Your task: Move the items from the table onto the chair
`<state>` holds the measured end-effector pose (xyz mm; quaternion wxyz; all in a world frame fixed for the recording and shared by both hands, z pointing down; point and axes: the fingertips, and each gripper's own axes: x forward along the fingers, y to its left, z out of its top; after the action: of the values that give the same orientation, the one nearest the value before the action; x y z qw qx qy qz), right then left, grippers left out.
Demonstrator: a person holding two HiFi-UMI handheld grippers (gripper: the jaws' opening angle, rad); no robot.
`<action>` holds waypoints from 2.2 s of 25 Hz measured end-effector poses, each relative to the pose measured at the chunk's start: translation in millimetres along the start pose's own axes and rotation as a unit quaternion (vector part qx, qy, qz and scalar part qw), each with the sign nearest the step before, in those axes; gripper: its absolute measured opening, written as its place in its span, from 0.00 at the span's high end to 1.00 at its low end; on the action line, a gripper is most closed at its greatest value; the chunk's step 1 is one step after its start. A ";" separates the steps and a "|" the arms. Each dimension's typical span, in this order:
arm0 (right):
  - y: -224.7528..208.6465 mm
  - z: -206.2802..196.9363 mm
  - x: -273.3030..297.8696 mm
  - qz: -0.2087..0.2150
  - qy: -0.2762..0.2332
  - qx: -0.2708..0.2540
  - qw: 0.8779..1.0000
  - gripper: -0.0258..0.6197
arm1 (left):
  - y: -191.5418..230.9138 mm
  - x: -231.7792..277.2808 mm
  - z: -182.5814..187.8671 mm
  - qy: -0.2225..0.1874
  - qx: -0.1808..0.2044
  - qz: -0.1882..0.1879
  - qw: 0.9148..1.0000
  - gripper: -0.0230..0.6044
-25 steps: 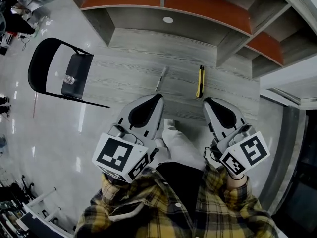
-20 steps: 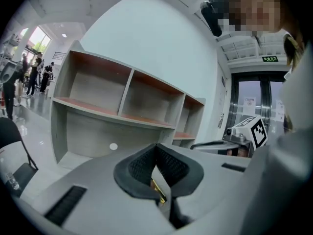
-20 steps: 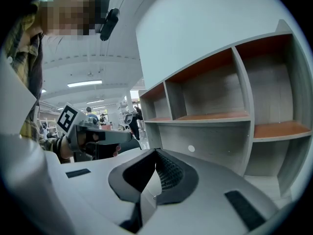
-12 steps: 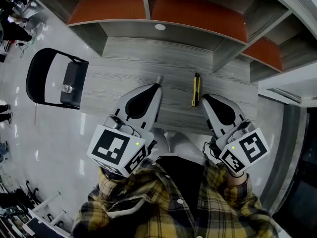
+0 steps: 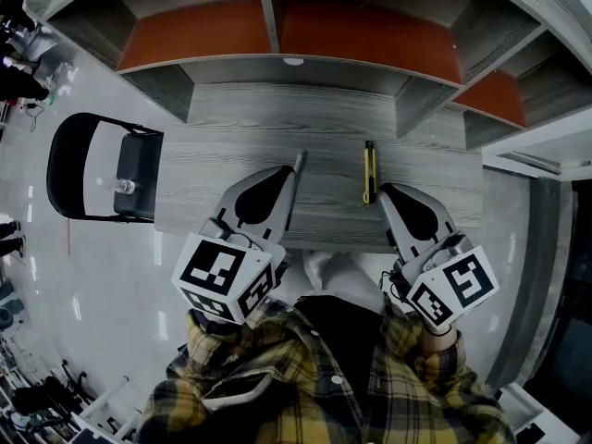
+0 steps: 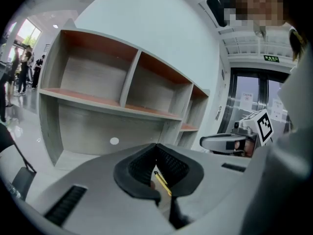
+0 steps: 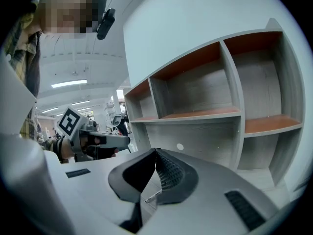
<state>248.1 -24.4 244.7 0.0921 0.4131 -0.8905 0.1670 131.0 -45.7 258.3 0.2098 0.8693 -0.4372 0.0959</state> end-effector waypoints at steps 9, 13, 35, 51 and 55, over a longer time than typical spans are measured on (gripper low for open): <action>-6.5 -34.7 8.9 -0.009 0.034 0.040 0.999 0.93 | 36.0 46.1 -75.6 0.093 -0.058 0.012 0.994 0.94; -7.7 -46.8 16.9 -0.002 0.043 0.059 0.997 0.93 | 53.0 69.5 -110.0 0.152 -0.067 0.007 0.986 0.80; -34.7 -97.7 22.3 -0.009 0.069 0.130 0.989 0.93 | 104.1 126.4 -277.3 0.359 -0.035 0.085 0.929 0.73; -31.4 -92.2 21.3 0.009 0.068 0.119 0.990 0.93 | 108.7 119.0 -271.3 0.340 -0.041 0.108 0.933 0.88; -30.1 -86.2 18.5 0.019 0.066 0.111 0.991 0.93 | 101.8 107.0 -260.2 0.324 -0.049 0.116 0.938 0.88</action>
<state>261.5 -23.4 336.9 0.1014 0.3916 -0.8661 0.2935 118.0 -60.0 556.8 0.3697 0.7233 -0.4475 0.3740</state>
